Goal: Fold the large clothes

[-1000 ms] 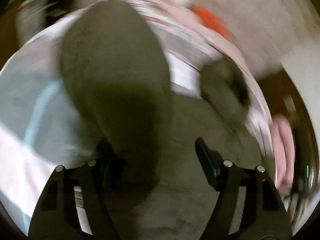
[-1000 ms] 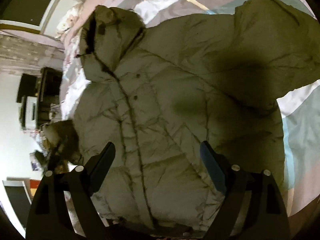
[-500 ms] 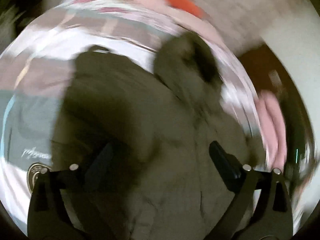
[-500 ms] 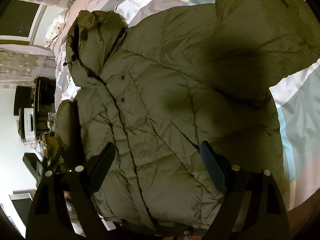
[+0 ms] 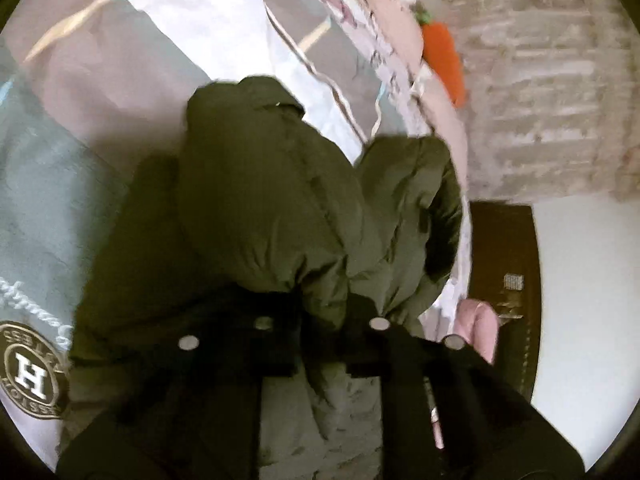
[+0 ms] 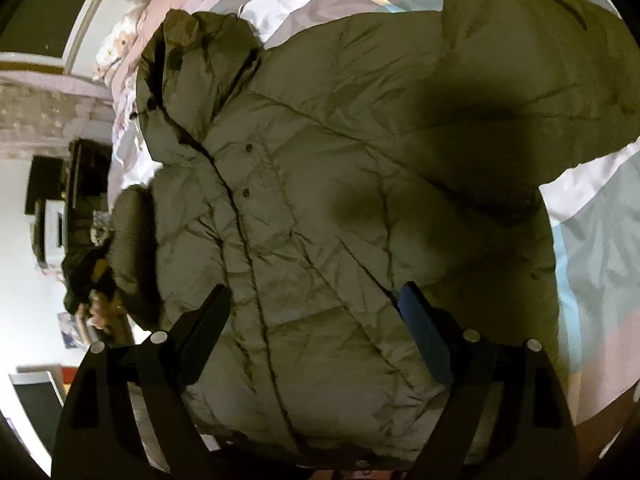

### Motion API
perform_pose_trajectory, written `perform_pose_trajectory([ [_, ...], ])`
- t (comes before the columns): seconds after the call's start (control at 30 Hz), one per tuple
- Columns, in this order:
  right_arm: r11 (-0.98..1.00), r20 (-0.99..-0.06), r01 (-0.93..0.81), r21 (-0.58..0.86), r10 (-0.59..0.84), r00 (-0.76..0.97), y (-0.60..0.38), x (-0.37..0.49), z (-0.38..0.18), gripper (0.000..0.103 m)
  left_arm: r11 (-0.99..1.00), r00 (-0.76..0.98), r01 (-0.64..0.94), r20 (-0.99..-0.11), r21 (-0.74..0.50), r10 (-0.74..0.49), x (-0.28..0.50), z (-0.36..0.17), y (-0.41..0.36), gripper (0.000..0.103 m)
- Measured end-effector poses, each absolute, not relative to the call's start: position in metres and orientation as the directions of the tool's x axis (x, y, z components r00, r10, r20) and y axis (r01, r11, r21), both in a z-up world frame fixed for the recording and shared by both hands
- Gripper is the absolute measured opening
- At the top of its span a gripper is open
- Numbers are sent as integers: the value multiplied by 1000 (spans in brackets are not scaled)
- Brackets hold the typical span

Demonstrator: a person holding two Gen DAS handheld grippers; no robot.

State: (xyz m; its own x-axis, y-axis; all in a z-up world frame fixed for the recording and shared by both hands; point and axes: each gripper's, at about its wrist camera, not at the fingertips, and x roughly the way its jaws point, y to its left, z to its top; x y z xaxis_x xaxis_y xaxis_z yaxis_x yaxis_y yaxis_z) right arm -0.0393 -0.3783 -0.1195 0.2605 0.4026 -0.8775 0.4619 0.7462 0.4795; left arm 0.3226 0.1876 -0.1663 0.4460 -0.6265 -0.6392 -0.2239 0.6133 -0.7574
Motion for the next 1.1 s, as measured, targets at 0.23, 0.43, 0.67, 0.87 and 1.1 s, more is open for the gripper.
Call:
perform_pose_trajectory([
  [0.23, 762, -878, 437, 478, 397, 267, -369, -25, -122, 87, 730, 698, -594, -667, -338, 260, 200, -82, 262, 14],
  [0.43, 749, -864, 432, 503, 439, 245, -359, -14, -134, 87, 659, 331, -748, -819, 74, 468, 192, -161, 315, 24],
  [0.67, 761, -879, 440, 477, 419, 229, -361, -6, -144, 87, 696, 289, -714, -938, -76, 194, 192, -197, 362, 39],
  [0.87, 783, -901, 446, 434, 366, 234, -362, -4, -145, 87, 310, 288, -919, -951, -242, 112, 111, -201, 431, 101],
  [1.1, 886, -894, 359, 294, 123, 430, -329, -13, -91, 87, 524, 382, -834, -869, -176, 316, 80, -105, 370, 101],
])
